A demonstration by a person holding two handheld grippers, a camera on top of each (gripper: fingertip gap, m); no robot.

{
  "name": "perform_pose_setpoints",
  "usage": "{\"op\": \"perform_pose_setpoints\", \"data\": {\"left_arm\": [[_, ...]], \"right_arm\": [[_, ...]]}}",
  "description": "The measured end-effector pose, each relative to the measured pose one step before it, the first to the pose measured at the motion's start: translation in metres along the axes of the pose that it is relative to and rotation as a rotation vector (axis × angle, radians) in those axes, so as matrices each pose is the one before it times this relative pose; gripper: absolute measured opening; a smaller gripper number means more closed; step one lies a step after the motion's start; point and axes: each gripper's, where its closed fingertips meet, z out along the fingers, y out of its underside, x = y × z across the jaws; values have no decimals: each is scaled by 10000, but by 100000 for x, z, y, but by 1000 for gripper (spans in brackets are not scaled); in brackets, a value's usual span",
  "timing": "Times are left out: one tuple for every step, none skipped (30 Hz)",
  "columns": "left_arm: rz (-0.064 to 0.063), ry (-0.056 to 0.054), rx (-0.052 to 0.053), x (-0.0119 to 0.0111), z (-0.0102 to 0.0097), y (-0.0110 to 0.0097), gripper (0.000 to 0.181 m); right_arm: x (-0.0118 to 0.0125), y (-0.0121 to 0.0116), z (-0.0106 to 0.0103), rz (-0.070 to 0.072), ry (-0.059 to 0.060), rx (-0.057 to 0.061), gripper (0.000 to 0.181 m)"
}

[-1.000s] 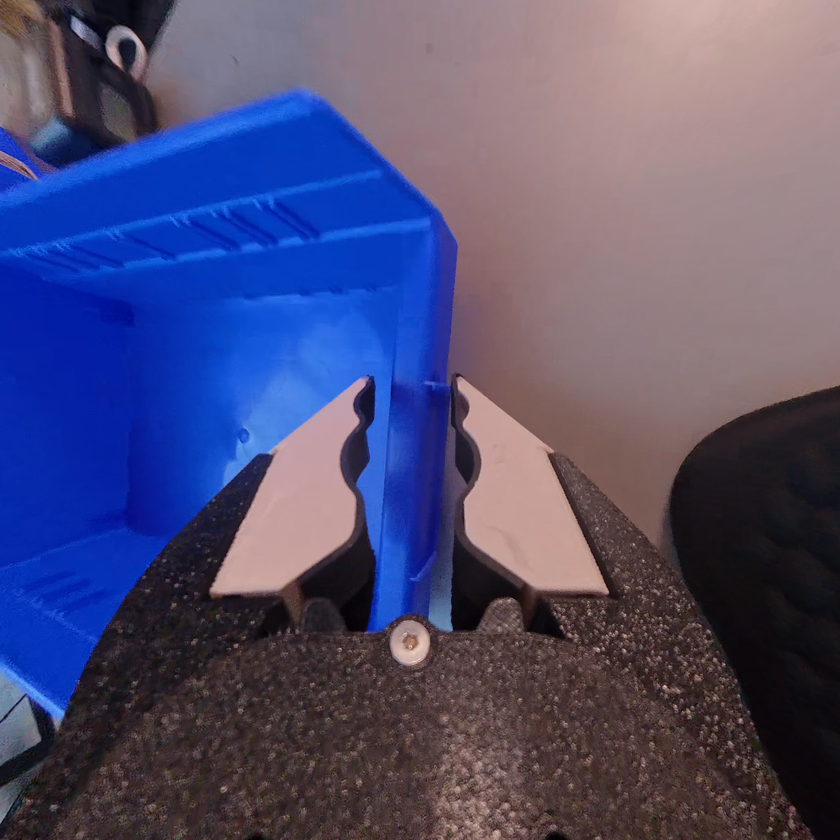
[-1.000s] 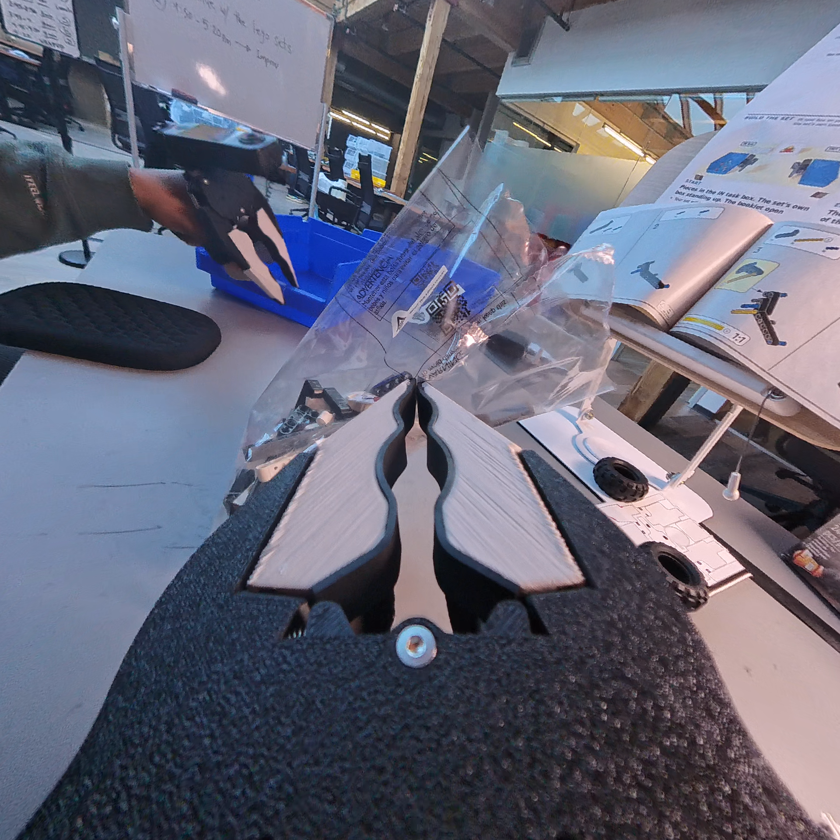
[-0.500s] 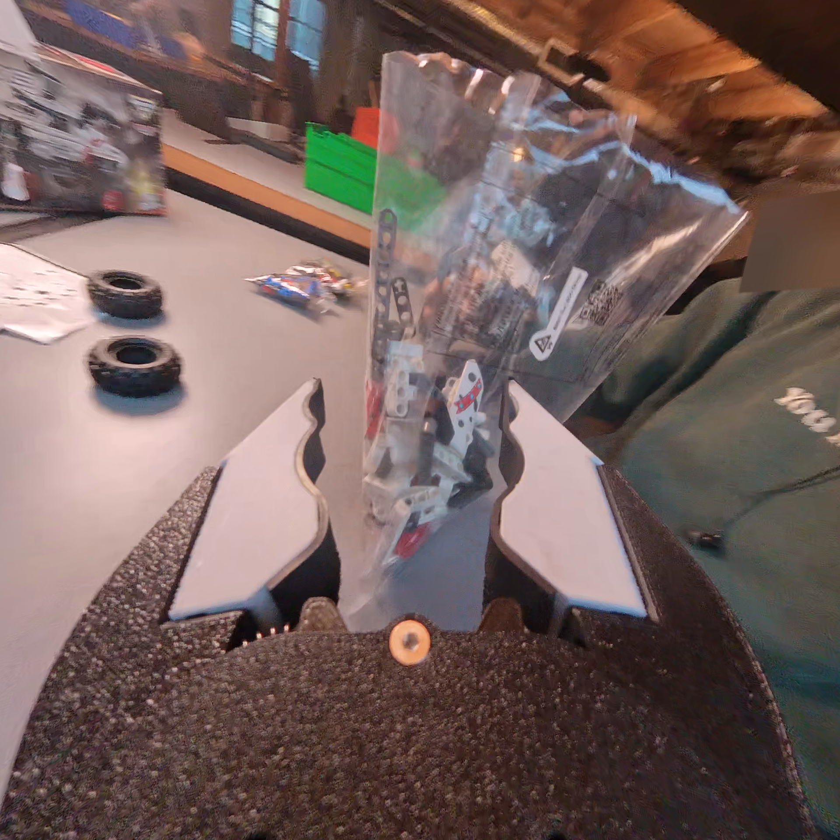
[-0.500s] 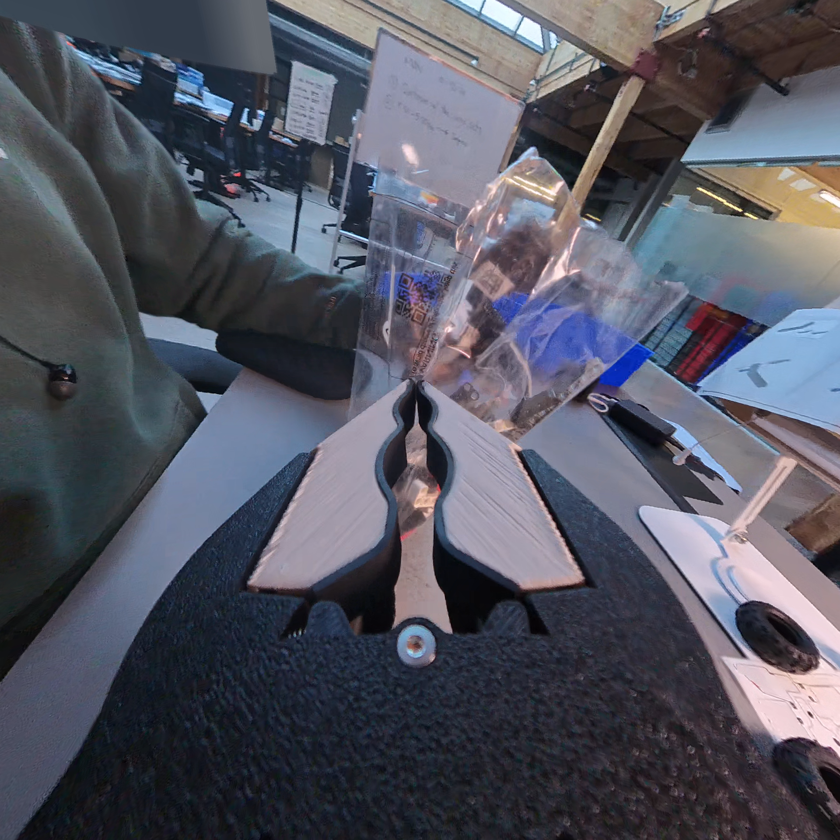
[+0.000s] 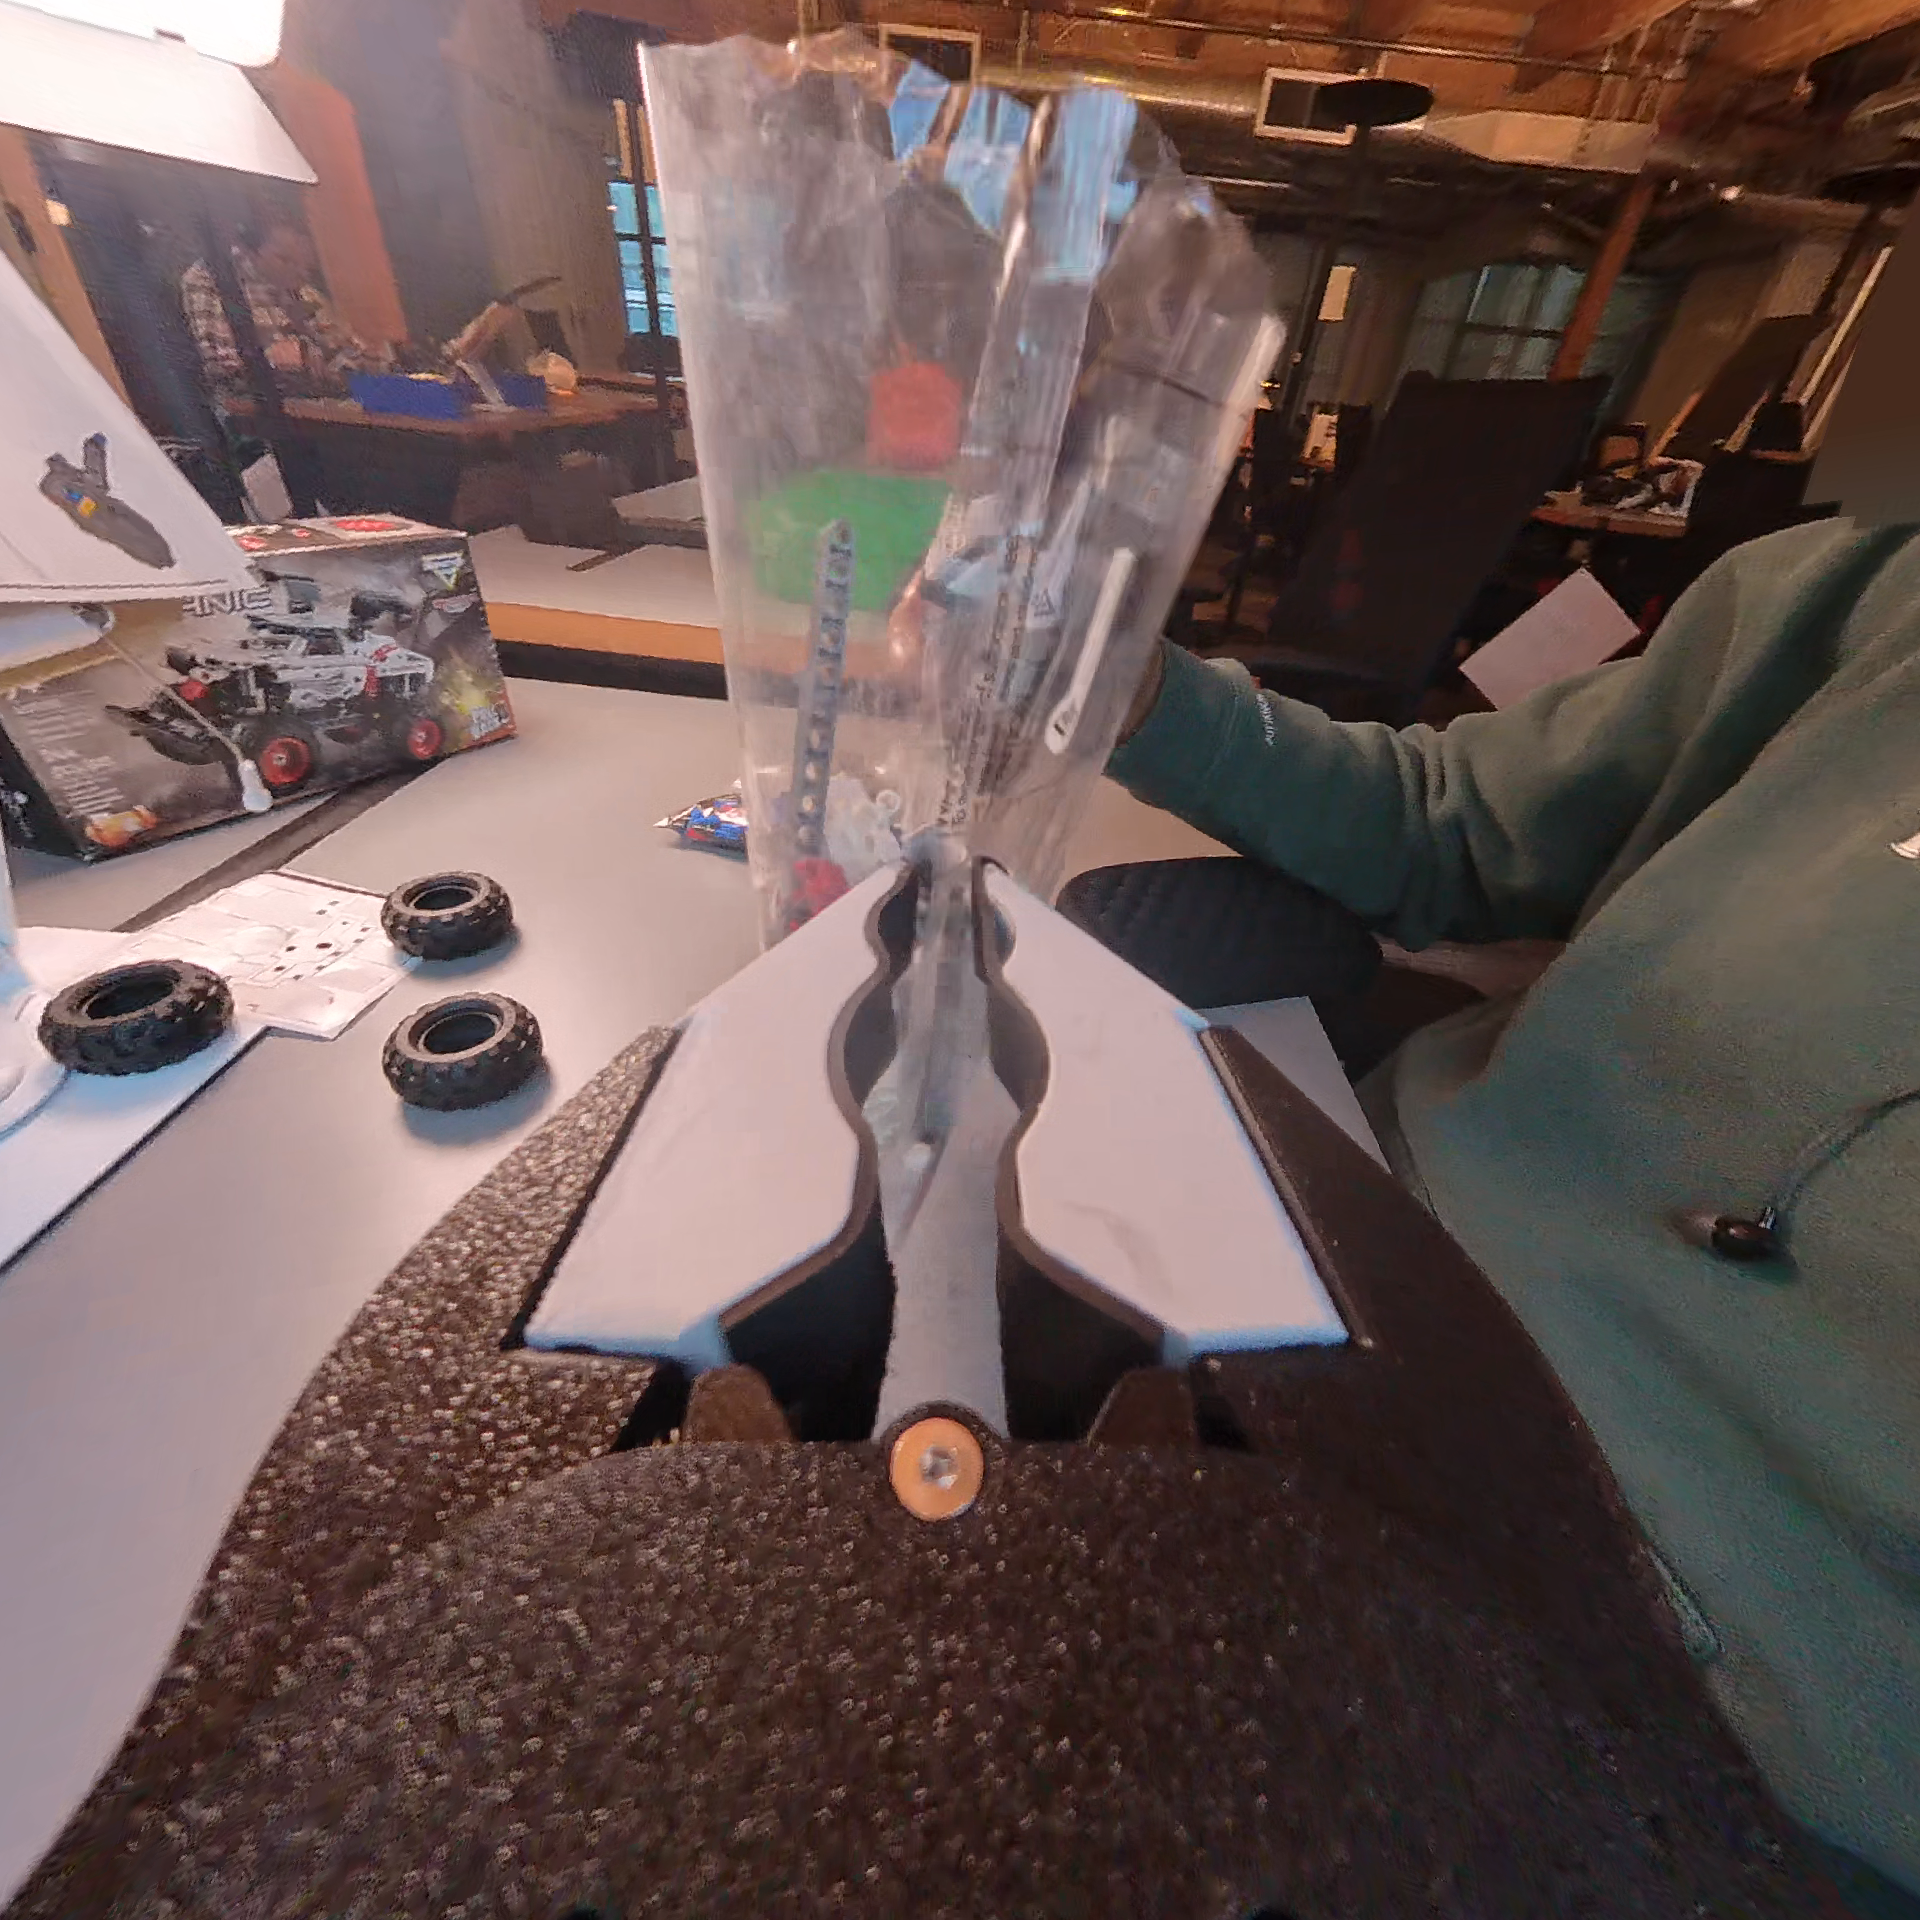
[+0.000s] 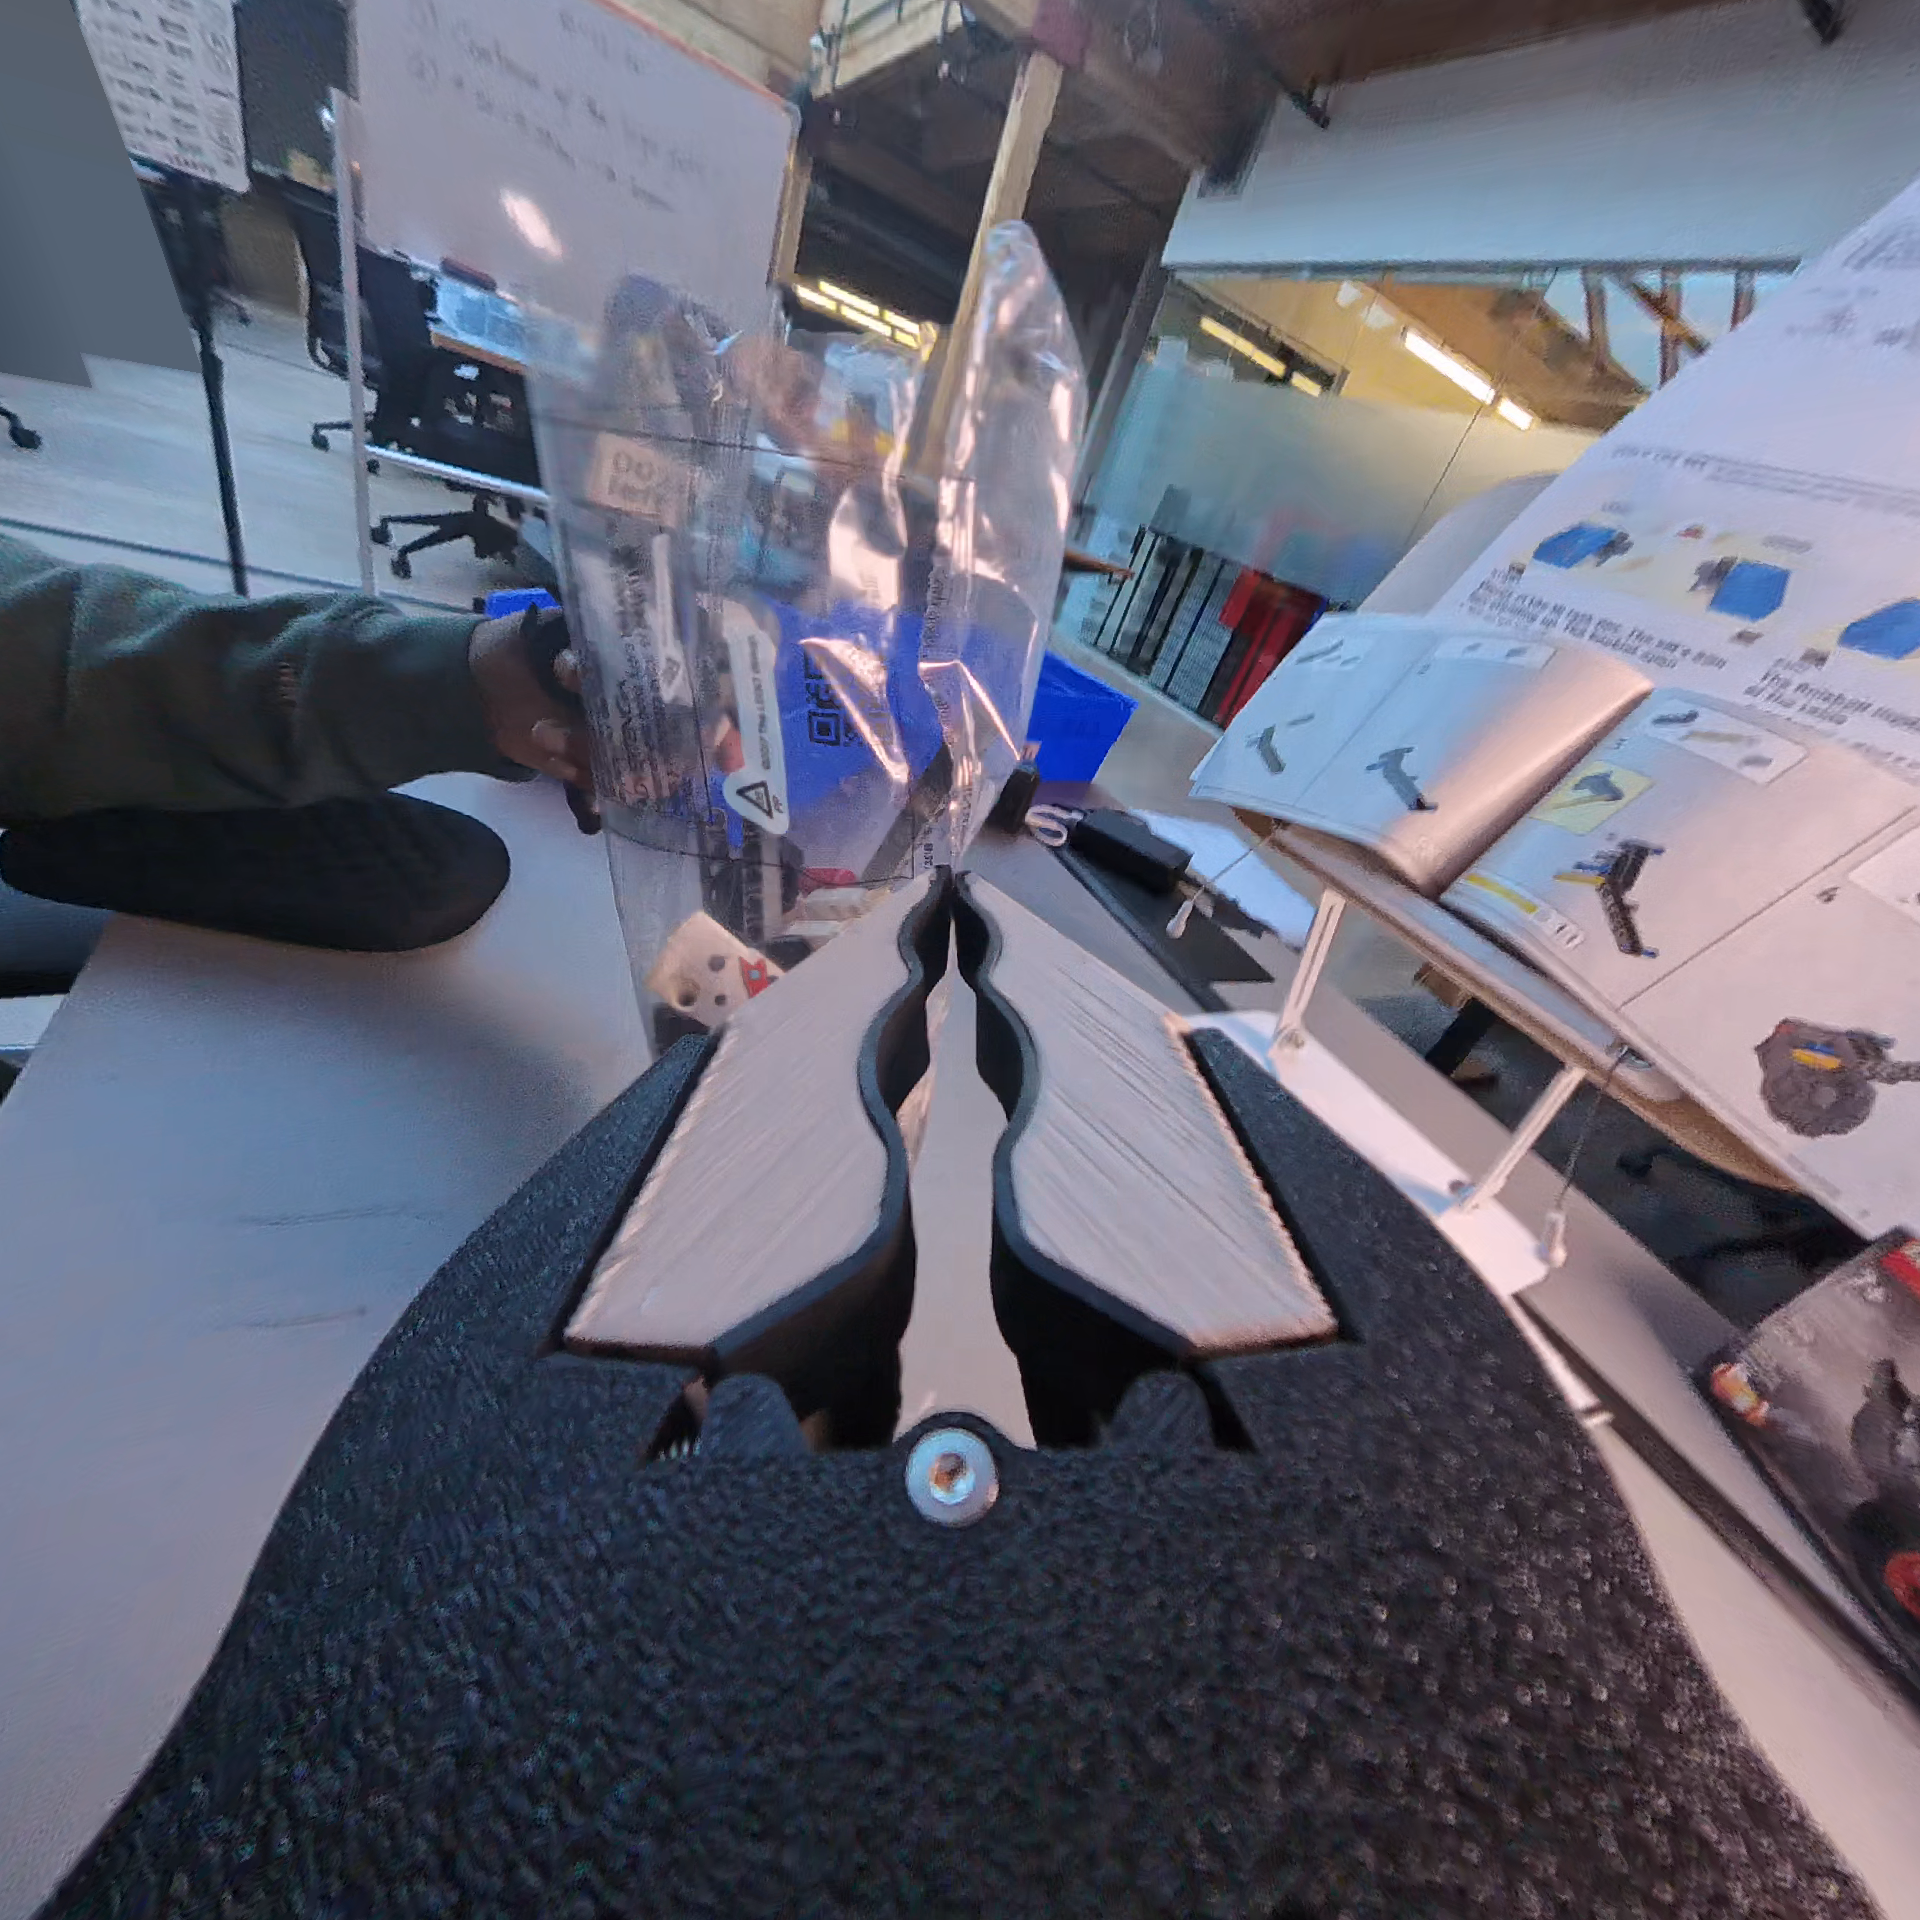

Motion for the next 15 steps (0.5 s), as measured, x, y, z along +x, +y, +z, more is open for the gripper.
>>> {"op": "perform_pose_setpoints", "data": {"left_arm": [[-250,-71,-71,-310,-284,494,20],[-336,-83,-105,-439,-267,773,32],[-336,-134,-214,-552,-141,1035,40],[-211,-104,-333,-407,77,1195,46],[-8,-102,-432,-305,293,1283,47],[165,-252,-522,-457,464,1262,48],[236,-403,-475,-667,567,994,49],[166,-299,-254,-582,598,500,50],[2,-137,-51,-480,550,127,50],[-86,-26,-27,-412,474,-14,49],[-57,45,41,-282,368,-207,49],[-32,114,108,-83,277,-389,42],[14,210,81,206,246,-415,28],[93,57,-11,91,288,-310,23],[203,-122,-81,-56,127,-265,16]], "right_arm": [[-139,1107,349,517,-188,-588,1],[-224,1492,403,584,-254,-544,11],[59,1904,522,424,-77,-555,20],[-41,1314,538,325,-118,-70,27],[-353,764,443,338,-313,148,31],[-255,558,386,224,-238,11,35],[-34,401,298,-44,-66,-160,39],[68,238,202,-311,15,-180,40],[194,163,107,-273,56,-123,39],[164,110,49,-42,-16,-56,31],[23,-1,-35,121,-137,78,28],[1,-24,-101,172,-143,120,23],[3,-4,-121,168,-106,89,17],[-13,16,-71,95,-74,15,11],[165,33,-72,-37,83,-55,2]]}}
